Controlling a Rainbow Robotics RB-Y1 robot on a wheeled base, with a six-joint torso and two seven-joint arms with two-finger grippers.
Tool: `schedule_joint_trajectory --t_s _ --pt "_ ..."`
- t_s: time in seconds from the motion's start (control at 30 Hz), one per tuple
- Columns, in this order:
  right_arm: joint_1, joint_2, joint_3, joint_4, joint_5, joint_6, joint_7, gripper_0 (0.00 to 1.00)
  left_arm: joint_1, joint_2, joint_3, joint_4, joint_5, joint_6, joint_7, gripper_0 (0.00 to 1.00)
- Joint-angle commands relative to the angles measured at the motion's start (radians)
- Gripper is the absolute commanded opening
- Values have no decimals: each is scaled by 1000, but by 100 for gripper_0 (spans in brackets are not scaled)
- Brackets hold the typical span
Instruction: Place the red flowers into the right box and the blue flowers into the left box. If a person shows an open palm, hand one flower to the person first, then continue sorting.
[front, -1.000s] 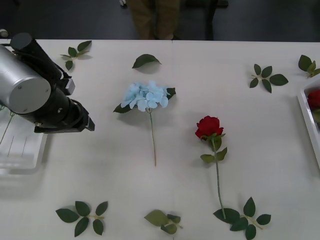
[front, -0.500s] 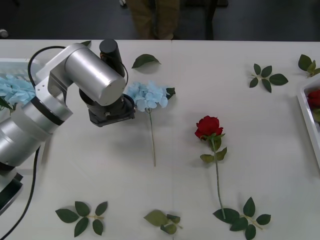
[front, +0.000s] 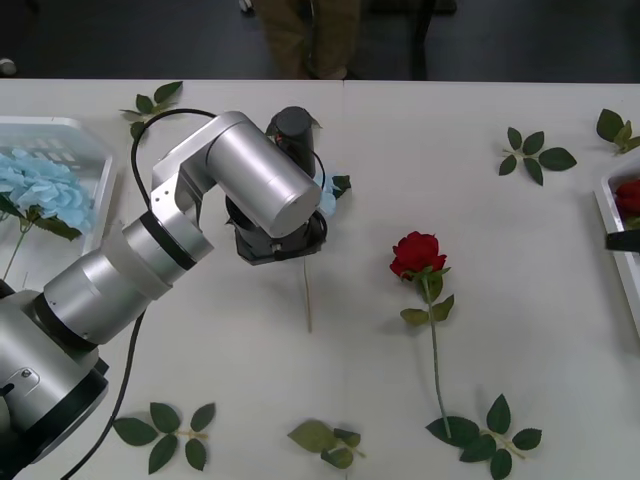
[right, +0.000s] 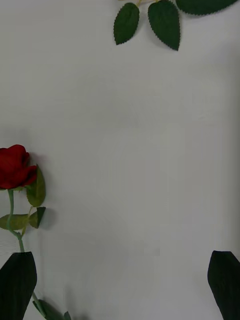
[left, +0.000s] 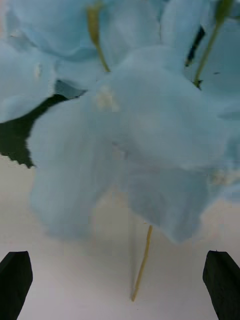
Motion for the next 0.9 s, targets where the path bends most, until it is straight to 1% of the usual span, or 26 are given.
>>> schedule_joint_trajectory --t_s 0.03,0.2,0.37,0.4,0.5,0.6,0.63,0.67,0.7,0.73,0.77,0.9 --pt "-21 130 54 -148 155 -5 -89 100 -49 -31 -99 50 -36 -78 50 100" --pt "-21 266 119 -259 348 14 -197 100 -51 -52 -160 136 -85 -172 68 100" --pt "-20 381 208 -336 526 15 -305 100 -49 -58 -197 200 -97 -270 79 100" --pt "-20 418 234 -351 577 12 -339 100 -49 -58 -202 214 -99 -293 82 100" --pt "-23 469 298 -378 677 11 -387 100 -48 -58 -206 226 -105 -317 84 100" --pt "-30 487 379 -401 763 -2 -442 100 -46 -58 -206 233 -117 -317 85 100" --pt "-35 490 413 -408 799 -3 -465 100 -43 -57 -206 233 -128 -319 85 98" --pt "-40 490 432 -409 818 -5 -476 100 -41 -57 -206 233 -133 -319 84 81" --pt "-47 492 470 -409 853 -9 -502 100 -37 -57 -206 233 -143 -321 85 21" --pt "-56 493 505 -409 887 -16 -529 100 -32 -55 -206 233 -156 -324 80 3" --pt "-63 493 531 -409 913 -22 -554 100 -29 -54 -206 233 -166 -324 79 0" --pt "-96 493 619 -406 994 -37 -640 100 -18 -49 -206 233 -180 -334 71 0"
